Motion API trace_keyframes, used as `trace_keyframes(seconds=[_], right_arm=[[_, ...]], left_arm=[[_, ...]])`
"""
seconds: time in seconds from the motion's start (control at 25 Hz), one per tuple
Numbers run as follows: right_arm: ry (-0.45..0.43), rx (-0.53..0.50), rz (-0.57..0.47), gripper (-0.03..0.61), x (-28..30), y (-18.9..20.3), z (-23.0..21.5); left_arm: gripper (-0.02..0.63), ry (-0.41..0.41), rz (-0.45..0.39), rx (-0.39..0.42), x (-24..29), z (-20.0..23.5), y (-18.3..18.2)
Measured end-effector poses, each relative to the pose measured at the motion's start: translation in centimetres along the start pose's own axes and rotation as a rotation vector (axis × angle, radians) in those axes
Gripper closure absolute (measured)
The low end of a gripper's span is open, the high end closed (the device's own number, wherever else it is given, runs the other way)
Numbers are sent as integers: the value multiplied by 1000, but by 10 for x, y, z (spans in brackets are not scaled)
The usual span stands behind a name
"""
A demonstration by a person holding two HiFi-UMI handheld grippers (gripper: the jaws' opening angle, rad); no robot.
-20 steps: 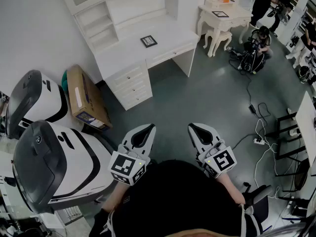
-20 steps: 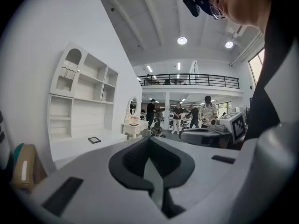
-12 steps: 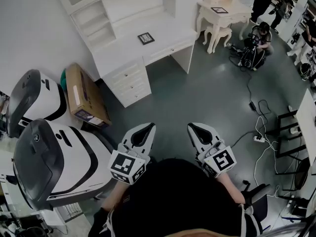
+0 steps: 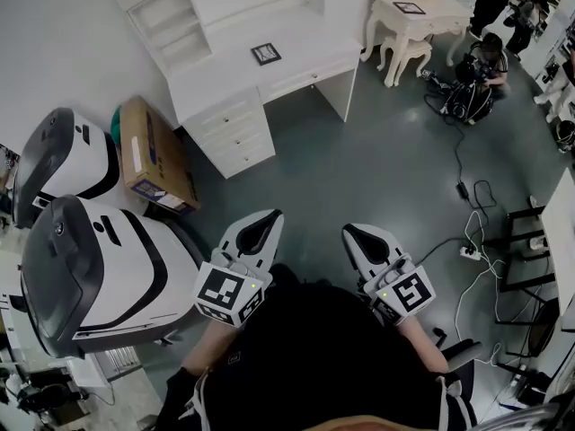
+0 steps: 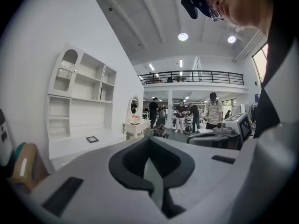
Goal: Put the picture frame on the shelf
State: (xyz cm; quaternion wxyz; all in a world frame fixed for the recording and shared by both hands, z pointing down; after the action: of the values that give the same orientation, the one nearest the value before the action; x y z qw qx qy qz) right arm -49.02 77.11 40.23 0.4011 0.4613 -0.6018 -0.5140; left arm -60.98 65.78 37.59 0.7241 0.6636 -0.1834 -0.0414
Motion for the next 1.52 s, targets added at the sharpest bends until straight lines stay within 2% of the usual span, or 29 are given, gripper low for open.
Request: trace_keyframes(seconds=[0.24,0.56,0.88,1.12,1.28,1.52], right_arm=[[-5,33,-15,557,-9,2,-15],[5,41,-19,557,16,4,-51],[39,35,4,557,68,-2,-112],[48,18,-11,557,131,-21,-153],[16,8,-3,557,184,-28,-172],[-31,44,28,557,258,-24,-194]], left_arm=[[607,-36,14,-11,13,5,4],[607,12,12,-13,57,19,1],[607,-49,-26,-12,112,103,-22],[607,-3,-41,-8,158,147,-37],[607,14,-34,-11,182,182,-40],[607,-13,-18,-29,203,243,-38]])
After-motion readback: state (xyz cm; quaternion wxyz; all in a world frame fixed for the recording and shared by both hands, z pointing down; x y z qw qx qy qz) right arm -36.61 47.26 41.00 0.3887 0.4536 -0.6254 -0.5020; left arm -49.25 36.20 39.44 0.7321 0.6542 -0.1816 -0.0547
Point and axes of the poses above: the fingertips, and each gripper's own axes: x forward along the fingers, z to its left, y out of its underside, the point moved 4 cm from there along -x, backward along the fingers, and after that the axes turned 3 degrees about -y, right-handed, at the moved point
